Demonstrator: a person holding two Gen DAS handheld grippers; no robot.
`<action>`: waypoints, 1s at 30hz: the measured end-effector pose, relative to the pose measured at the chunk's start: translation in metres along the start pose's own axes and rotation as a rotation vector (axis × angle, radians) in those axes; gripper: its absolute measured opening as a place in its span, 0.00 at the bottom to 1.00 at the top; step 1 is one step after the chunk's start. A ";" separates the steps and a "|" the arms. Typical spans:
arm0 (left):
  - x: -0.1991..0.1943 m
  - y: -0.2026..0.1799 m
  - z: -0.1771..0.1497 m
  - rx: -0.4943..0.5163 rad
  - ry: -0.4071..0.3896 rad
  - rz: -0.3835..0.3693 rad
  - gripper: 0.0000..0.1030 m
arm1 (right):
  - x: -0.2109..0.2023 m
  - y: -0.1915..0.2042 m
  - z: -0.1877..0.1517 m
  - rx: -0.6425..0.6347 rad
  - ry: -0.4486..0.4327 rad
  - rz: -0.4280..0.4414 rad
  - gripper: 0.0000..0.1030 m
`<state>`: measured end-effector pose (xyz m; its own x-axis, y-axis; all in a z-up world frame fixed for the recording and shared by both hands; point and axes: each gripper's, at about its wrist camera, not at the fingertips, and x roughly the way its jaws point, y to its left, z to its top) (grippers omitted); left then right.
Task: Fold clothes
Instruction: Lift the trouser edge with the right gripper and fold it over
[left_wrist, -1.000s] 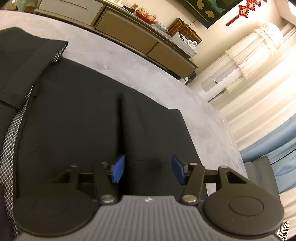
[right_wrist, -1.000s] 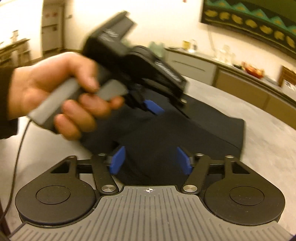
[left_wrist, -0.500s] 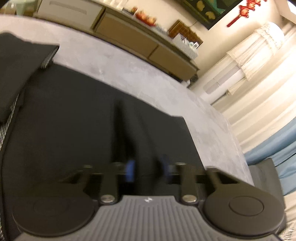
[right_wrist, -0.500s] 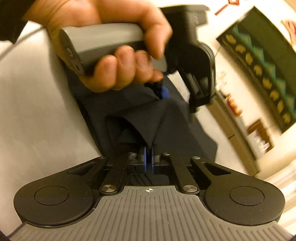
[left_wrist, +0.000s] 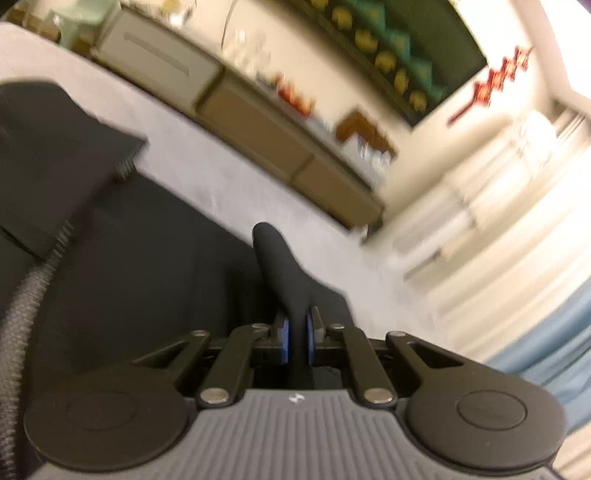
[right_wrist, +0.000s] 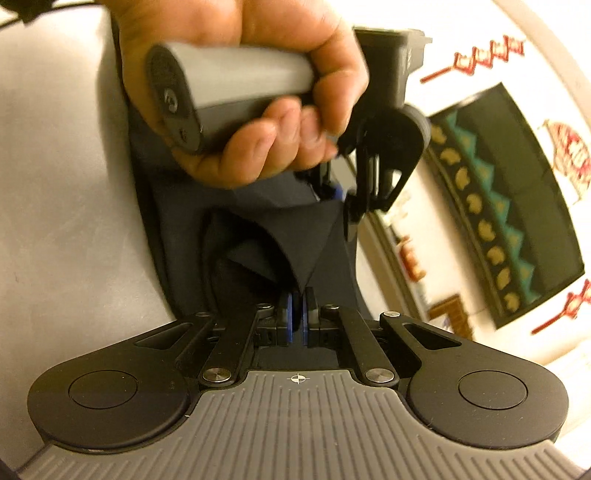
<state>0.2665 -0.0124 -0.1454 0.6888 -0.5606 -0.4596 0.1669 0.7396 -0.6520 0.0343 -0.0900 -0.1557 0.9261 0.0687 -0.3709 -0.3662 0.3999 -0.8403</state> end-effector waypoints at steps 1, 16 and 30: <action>-0.005 0.003 -0.001 0.000 -0.021 0.012 0.09 | 0.003 0.003 0.000 -0.007 0.002 0.010 0.03; -0.055 -0.020 -0.054 0.260 0.213 0.215 0.53 | 0.012 -0.143 -0.071 0.936 0.142 0.500 0.59; -0.075 0.005 -0.074 -0.049 0.159 0.071 0.19 | 0.035 -0.150 -0.152 1.397 0.251 0.598 0.59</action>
<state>0.1634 0.0061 -0.1584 0.5771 -0.5623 -0.5922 0.0849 0.7626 -0.6413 0.1084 -0.2863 -0.1025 0.5887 0.4323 -0.6831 -0.1591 0.8904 0.4264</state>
